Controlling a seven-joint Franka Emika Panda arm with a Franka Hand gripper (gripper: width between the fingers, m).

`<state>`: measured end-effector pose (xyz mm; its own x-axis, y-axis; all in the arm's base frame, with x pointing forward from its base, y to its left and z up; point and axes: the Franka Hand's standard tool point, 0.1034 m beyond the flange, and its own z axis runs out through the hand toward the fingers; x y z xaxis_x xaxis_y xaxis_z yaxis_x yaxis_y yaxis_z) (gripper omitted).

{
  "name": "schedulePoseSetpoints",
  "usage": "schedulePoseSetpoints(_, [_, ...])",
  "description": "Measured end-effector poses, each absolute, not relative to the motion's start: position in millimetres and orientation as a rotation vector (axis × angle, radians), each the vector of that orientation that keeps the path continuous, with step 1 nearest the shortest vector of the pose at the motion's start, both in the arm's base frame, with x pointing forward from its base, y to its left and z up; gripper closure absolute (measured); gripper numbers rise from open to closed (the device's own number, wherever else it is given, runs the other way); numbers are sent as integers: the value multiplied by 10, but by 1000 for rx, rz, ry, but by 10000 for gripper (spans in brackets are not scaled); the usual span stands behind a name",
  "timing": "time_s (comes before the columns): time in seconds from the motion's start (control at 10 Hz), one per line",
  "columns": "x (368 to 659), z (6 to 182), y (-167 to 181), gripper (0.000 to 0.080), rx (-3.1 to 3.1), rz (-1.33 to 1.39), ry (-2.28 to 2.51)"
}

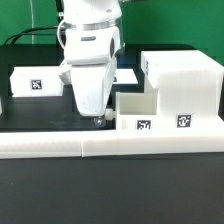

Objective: Assemble drawer

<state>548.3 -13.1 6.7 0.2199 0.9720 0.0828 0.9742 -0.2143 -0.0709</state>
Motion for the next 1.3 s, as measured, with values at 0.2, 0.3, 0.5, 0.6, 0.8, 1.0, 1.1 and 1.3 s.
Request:
schedulePoseSetpoints(0.2, [5481, 66, -138, 150, -2365, -31, -1901])
schedulePoseSetpoints(0.3, [5481, 67, -138, 150, -2365, -31, -1901])
schedulePoseSetpoints(0.5, [5547, 106, -241, 150, -2267, -49, -2032])
schedulePoseSetpoints(0.6, [5614, 146, -279, 150, -2234, -66, -2083])
schedulePoseSetpoints(0.8, [5744, 231, -310, 150, -2237, -53, -2074])
schedulePoseSetpoints(1.0, [5757, 234, -294, 150, -2250, -57, -2065])
schedulePoseSetpoints(1.1, [5757, 233, -297, 150, -2251, -57, -2064])
schedulePoseSetpoints(1.3, [5756, 232, -296, 150, -2250, -57, -2064])
